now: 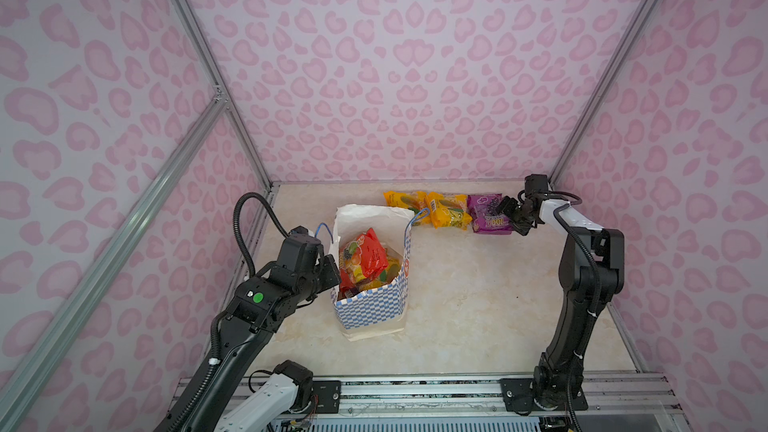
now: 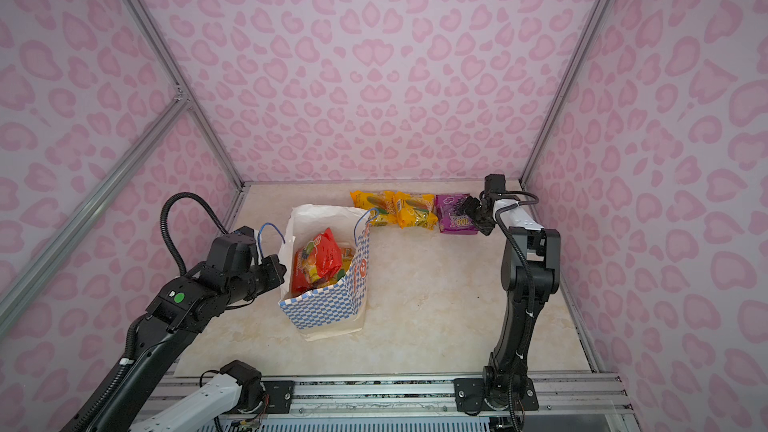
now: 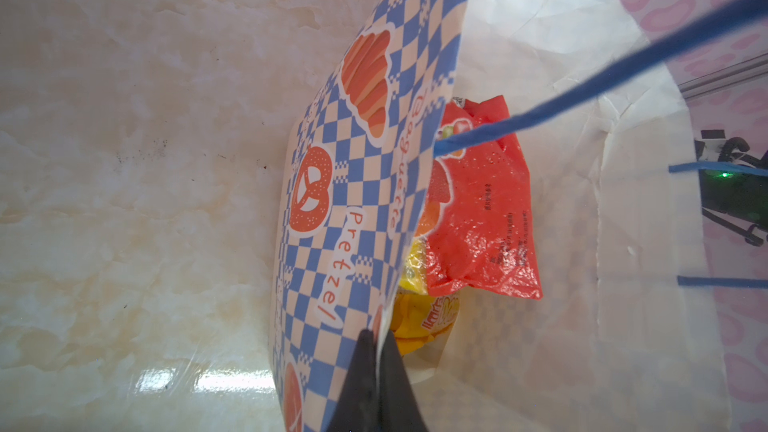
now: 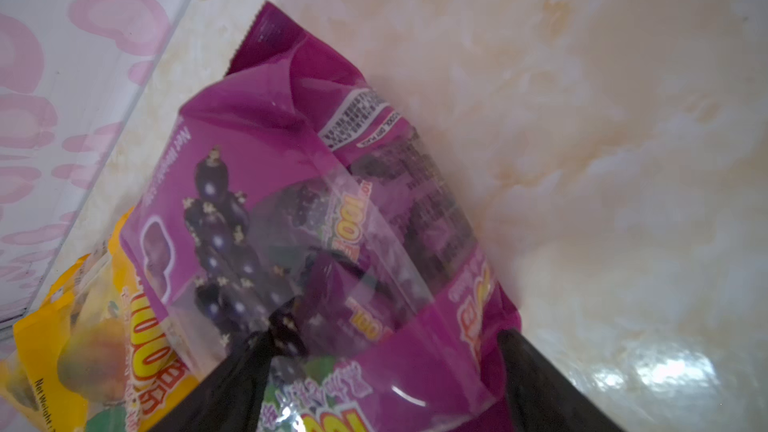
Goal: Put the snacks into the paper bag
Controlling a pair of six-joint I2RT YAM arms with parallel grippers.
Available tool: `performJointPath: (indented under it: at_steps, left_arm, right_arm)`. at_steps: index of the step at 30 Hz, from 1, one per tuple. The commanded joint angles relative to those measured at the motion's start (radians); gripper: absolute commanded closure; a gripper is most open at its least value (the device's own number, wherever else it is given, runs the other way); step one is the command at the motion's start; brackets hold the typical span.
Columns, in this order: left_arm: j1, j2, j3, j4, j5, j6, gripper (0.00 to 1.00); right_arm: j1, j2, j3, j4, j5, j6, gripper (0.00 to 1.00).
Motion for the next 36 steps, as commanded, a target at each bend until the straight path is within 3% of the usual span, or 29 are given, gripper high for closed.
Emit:
performJointPath:
  at_steps: [1,10,17,27,36]
  left_arm:
    - [0.000,-0.005,0.003,-0.016,0.000,-0.003,0.97]
    - [0.001,-0.016,0.016,-0.023,-0.003,-0.003,0.97]
    - [0.000,-0.020,0.016,-0.029,-0.004,-0.002,0.97]
    - [0.001,-0.024,0.001,-0.019,-0.003,-0.011,0.97]
    - [0.001,-0.026,0.001,-0.020,-0.011,-0.007,0.97]
  right_arm:
    - [0.011,-0.022,-0.049,0.042,-0.042,-0.003,0.16]
    - [0.016,-0.084,-0.229,0.148,-0.103,0.030,0.43]
    - [0.015,-0.166,-0.341,0.205,-0.164,0.046,0.78]
    - [0.013,-0.273,-0.428,0.216,-0.216,0.049,1.00]
    - [0.019,-0.440,-0.493,0.180,-0.233,0.050,1.00]
